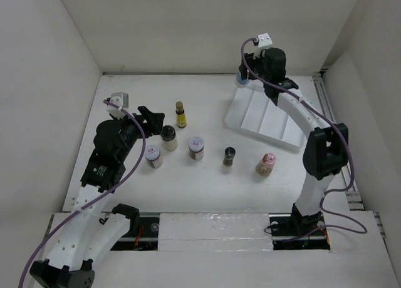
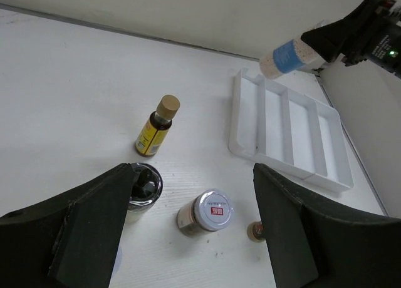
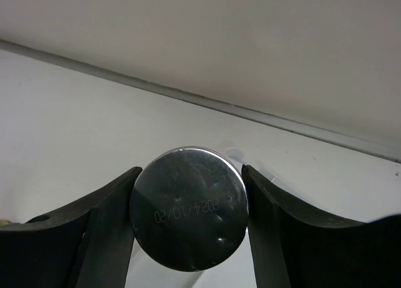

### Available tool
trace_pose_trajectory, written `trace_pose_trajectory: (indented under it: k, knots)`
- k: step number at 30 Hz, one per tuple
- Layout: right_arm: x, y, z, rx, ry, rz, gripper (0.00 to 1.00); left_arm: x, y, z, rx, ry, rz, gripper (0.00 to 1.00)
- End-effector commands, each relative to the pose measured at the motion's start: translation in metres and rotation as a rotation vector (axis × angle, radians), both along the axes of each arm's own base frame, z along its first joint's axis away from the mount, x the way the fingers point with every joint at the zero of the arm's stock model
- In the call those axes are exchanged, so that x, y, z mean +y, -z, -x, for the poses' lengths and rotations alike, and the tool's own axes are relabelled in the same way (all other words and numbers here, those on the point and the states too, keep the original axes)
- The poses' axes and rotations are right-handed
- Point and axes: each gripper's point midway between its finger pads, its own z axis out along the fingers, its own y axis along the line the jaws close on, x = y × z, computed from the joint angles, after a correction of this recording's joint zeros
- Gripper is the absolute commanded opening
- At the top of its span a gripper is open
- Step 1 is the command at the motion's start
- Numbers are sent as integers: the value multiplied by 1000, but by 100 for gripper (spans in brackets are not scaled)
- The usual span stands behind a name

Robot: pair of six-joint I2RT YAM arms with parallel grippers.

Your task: Organize the condiment bottles

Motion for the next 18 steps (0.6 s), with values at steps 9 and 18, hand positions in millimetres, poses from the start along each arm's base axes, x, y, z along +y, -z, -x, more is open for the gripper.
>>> trace_pose_trajectory:
  k: [9,18]
  knots:
    - [-17,0,-49,-26,-9,-34,43,2,-16,1,-64,-1,9,73]
    - [-38,43,-74,33,56,-15,43,-2,-10,-1,-44,19,5,73]
